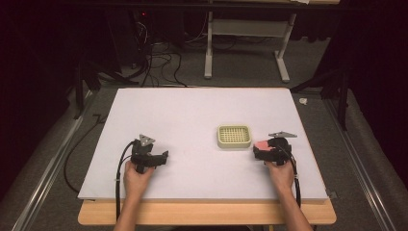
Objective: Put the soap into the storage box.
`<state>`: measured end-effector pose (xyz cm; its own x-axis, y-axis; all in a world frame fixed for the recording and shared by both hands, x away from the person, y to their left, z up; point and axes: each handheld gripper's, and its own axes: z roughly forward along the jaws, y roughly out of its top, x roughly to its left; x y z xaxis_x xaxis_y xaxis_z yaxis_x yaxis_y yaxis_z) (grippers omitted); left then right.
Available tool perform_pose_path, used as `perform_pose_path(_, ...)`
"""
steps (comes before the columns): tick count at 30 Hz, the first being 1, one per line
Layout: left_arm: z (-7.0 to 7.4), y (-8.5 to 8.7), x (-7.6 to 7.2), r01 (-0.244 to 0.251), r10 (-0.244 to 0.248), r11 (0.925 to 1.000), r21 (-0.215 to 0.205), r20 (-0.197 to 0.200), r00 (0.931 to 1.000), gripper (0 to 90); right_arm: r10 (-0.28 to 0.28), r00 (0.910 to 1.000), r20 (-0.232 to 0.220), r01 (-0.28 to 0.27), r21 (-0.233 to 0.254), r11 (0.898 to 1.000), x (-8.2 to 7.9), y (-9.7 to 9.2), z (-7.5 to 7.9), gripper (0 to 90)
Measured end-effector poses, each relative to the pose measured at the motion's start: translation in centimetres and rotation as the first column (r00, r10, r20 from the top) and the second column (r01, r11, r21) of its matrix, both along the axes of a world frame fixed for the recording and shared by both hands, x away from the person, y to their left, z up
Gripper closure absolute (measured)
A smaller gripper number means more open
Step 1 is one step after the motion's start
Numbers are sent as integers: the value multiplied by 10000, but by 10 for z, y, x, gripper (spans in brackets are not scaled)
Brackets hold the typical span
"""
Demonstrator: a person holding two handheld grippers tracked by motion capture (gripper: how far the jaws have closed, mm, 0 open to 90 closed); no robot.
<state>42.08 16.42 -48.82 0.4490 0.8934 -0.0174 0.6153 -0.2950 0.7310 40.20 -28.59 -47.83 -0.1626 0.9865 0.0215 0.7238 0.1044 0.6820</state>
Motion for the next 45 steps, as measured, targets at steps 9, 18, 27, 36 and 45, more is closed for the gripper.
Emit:
perform_pose_path(9, 0, 0, 0, -7, 7, 10000, 1, 14, 10000, 177, 59, 9999, 92, -59, 5, 10000, -3, -3, 3, 136)
perform_pose_path(18, 0, 0, 0, -7, 7, 10000, -4, 12, 10000, 178, 113, 9997, 211, -118, 259, 9996, -8, -9, 11, 136)
perform_pose_path(27, 0, 0, 0, 3, -3, 10000, -5, -1, 10000, 178, 337, 9987, 385, -356, 515, 9980, -14, -11, 18, 136)
perform_pose_path(36, 0, 0, 0, 11, -11, 10000, -9, -7, 10000, 178, 670, 9957, 637, -721, 818, 9940, -20, -10, 31, 137)
perform_pose_path(45, 0, 0, 0, 1, -1, 10000, -8, -2, 10000, 178, 916, 9928, 772, -994, 1035, 9897, -23, -7, 42, 136)
